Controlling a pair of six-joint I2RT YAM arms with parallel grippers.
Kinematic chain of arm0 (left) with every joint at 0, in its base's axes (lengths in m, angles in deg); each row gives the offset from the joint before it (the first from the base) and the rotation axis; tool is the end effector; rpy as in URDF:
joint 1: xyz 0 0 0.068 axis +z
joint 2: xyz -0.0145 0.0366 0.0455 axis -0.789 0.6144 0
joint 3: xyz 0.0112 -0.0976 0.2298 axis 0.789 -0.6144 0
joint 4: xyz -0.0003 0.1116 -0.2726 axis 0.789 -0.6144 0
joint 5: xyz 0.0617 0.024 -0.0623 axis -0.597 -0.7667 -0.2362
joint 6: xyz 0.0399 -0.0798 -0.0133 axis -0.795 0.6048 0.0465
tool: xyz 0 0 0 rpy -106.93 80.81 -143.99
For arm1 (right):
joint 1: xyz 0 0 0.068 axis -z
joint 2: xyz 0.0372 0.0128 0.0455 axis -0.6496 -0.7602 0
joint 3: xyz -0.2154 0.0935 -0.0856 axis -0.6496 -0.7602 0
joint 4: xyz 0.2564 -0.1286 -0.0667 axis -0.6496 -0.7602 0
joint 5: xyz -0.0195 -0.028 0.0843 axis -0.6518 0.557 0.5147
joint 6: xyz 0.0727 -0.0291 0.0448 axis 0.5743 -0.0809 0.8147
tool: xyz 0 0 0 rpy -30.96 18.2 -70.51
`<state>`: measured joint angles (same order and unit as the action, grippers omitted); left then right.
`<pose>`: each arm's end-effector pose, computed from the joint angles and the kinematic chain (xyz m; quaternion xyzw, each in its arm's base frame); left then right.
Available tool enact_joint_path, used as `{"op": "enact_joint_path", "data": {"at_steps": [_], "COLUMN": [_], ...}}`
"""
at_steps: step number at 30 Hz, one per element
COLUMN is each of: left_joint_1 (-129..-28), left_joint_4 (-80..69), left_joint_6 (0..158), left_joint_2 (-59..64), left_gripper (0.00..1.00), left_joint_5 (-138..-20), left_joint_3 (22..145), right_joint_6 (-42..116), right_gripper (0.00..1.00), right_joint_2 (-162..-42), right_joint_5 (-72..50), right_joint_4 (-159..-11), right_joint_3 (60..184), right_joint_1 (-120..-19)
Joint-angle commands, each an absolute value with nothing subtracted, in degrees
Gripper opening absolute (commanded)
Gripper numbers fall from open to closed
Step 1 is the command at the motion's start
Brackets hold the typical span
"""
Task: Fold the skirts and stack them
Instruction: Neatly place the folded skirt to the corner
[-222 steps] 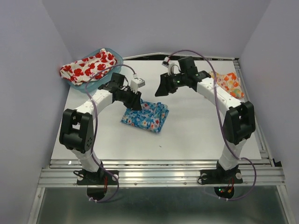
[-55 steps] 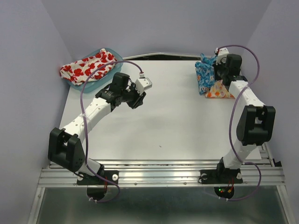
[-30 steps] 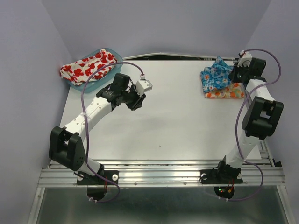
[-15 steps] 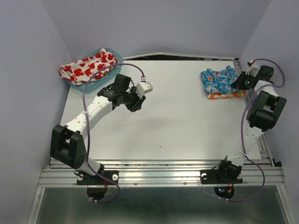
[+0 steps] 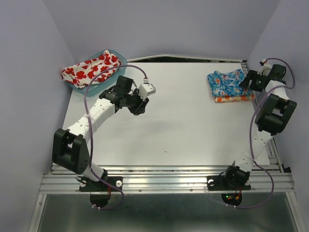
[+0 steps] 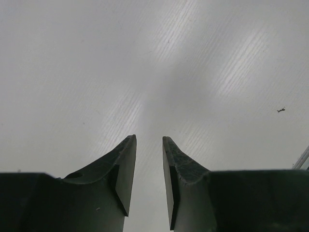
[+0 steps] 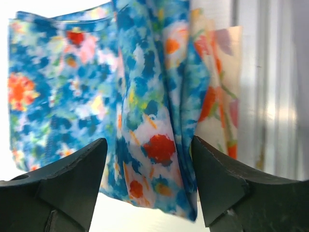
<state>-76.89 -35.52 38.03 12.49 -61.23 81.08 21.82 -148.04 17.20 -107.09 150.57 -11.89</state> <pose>0.3425 -0.1972 0.2350 0.4876 0.7551 -0.1907 0.3945 0.4999 -0.2198 0.1509 0.0435 0.8883 0.1530 0.4307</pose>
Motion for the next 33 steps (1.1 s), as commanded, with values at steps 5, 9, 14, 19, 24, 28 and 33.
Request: {"op": "enact_joint_path", "data": {"at_steps": [5,9,14,19,24,28,33], "left_joint_1": [-70.12,-67.22,-63.7,-59.74,-55.36,-52.62,-49.9], "left_joint_4": [-31.61,-30.73,-28.27,-26.34,-25.81,-23.44,-20.62], "left_joint_6": [42.73,43.44,45.72,47.13,48.18,49.76,49.07], "left_joint_2": [10.28,10.54,10.54,11.68,13.26,13.09,12.91], "left_gripper": [0.42,0.42,0.43,0.43,0.43,0.43,0.52], "left_joint_5": [-55.0,-53.59,-51.58,-51.92,-52.71,-54.03,-61.66], "left_joint_3": [85.0,85.35,84.65,87.19,90.62,90.89,92.02], "right_joint_6": [20.85,18.91,17.33,20.75,24.71,24.8,22.96], "right_gripper": [0.78,0.82,0.6,0.37,0.31,0.31,0.36], "right_joint_2": [-136.54,-131.18,-128.62,-132.39,-142.57,-146.72,-149.97], "right_joint_5": [-0.47,-4.09,1.16,6.36,6.46,3.47,-0.4], "right_joint_4": [-97.52,-92.94,-91.89,-96.09,-99.88,-98.22,-95.22], "right_joint_3": [144.8,139.6,138.28,143.8,152.24,153.48,154.27], "right_joint_1": [-12.21,-14.76,-17.48,-19.25,-19.25,-19.25,-19.25]}}
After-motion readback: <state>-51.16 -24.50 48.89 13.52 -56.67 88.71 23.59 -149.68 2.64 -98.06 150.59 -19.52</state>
